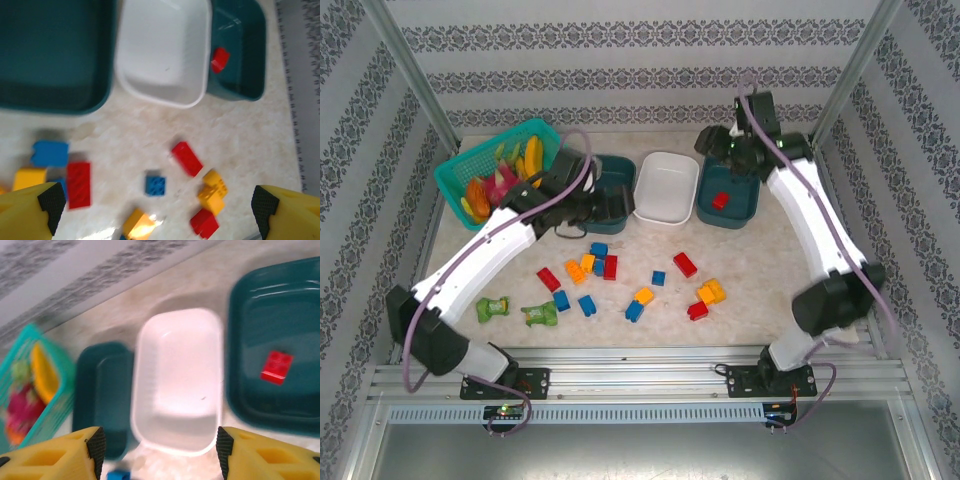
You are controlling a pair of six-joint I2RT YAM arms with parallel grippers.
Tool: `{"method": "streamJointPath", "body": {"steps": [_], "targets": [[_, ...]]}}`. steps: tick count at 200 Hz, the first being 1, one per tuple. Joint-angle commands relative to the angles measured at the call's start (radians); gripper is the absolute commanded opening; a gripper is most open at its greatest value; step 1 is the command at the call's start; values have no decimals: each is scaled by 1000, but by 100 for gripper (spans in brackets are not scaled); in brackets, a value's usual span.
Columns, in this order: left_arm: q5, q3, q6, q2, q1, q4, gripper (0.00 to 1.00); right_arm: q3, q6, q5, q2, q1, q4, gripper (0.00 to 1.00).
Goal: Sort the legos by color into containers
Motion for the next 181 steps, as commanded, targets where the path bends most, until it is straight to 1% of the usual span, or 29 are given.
{"method": "streamJointPath", "body": {"steps": [1,16,38,61,86,104,129,151,181], "targets": [[-61,-120,-68,-94,22,-98,98,-244,-57,-35,-136,60,102,64],[-78,-192,-89,-157,23,-133,97,-432,-86,-56,-289,136,195,65],[-101,-284,-140,-229,25,-203,95,-640,-140,-128,-467,261,333,67],[-113,-378,-214,-287,25,-252,91,-807,-151,-169,-564,383,386,68],[-105,-455,-259,-328,24,-253,91,-933,-146,-191,-634,462,463,68],[-100,-496,-286,-337,24,-244,90,-988,-171,-176,-664,497,498,68],[-77,-542,-310,-326,23,-200,83,-1014,-174,-169,-662,503,501,68],[-74,-551,-321,-278,23,-152,79,-1022,-174,-182,-630,506,513,67],[-71,-521,-311,-166,22,-96,75,-1030,-175,-185,-584,509,545,67]]}}
